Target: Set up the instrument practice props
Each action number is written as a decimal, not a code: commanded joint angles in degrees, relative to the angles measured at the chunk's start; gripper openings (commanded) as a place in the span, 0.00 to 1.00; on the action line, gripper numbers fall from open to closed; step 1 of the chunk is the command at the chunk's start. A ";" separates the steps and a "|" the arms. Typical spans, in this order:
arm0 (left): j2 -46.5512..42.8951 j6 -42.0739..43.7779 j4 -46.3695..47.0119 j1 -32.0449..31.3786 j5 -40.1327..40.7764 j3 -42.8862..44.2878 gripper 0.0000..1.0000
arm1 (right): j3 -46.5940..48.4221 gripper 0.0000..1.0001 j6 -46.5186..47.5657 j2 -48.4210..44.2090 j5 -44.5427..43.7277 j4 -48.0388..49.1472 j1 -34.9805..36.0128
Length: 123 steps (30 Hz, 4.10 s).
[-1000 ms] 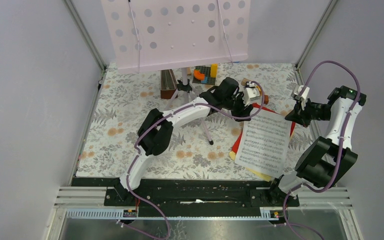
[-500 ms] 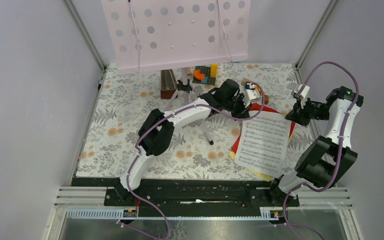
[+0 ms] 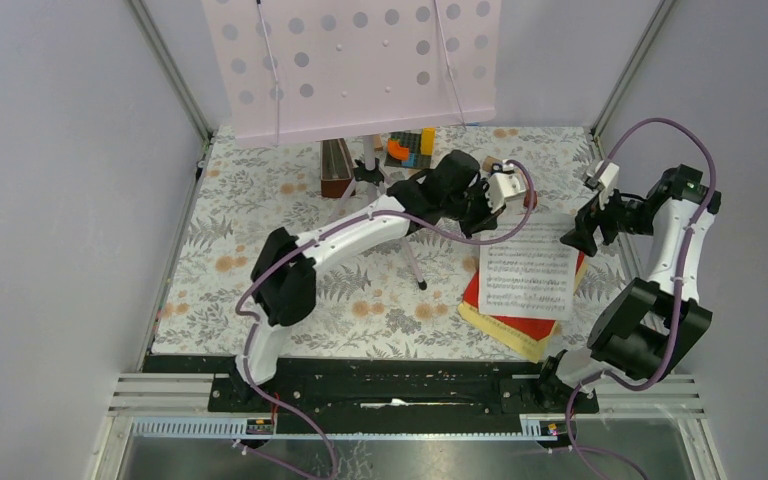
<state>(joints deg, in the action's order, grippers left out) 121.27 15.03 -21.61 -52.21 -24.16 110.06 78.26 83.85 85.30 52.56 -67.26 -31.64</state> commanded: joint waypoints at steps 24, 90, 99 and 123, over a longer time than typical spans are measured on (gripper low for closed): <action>-24.52 0.80 -8.90 -2.29 7.90 -8.51 0.03 | -1.17 0.00 8.10 -8.93 18.33 -17.53 10.60; -49.12 -19.02 -3.02 10.15 -10.89 -26.99 0.00 | 5.74 0.75 -62.12 -17.69 8.52 26.04 20.05; -47.24 -31.17 -9.96 11.41 -9.73 -11.97 0.00 | 21.27 0.72 -71.89 -14.99 3.65 25.09 22.38; -41.07 -34.07 -18.12 25.44 0.68 17.03 0.00 | 58.48 0.61 -90.62 8.64 -2.82 32.09 43.59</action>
<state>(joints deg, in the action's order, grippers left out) 79.20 -17.87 -39.62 -29.39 -25.54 124.73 134.06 -1.48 93.76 49.54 -41.65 10.37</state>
